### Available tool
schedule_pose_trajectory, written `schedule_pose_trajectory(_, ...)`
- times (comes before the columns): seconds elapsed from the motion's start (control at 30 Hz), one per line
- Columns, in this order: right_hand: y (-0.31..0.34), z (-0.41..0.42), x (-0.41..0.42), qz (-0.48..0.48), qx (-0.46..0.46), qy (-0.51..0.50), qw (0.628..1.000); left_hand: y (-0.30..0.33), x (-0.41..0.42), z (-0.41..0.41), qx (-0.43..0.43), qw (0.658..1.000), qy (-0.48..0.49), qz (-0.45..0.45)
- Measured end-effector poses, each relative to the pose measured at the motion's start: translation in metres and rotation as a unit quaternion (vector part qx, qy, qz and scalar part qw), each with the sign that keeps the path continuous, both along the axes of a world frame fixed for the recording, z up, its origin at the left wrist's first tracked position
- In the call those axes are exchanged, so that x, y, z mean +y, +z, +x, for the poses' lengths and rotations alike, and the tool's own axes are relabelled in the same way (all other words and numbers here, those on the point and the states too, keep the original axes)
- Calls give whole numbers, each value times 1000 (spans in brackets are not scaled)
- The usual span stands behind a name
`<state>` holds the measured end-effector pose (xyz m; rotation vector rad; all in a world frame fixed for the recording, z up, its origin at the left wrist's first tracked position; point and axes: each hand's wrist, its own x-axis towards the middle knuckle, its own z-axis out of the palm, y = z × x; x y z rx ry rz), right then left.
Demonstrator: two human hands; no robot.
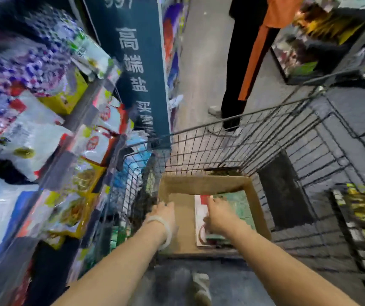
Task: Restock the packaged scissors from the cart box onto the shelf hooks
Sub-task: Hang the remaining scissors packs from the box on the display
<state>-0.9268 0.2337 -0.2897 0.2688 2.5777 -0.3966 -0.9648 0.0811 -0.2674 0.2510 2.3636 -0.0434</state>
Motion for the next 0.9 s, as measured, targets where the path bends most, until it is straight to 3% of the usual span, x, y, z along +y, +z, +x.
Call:
schedule_pose_trajectory(0.17,-79,-35,37,-23,-90,16,996,-84,34,-32,-105,994,9,-11)
schedule_pose_trajectory(0.57,-218,-74,56,-4,-109,171,979,-224,94,-56,-134,966,205,80)
schedule_pose_trajectory(0.7,-236,-62,72,-3,-99,198,975,-250,111,-49,-151,928,317,123)
schedule_pose_trajectory(0.9,-240,-48,92,-5,-60,160,985,-273,133,-45,-158,883,433,91)
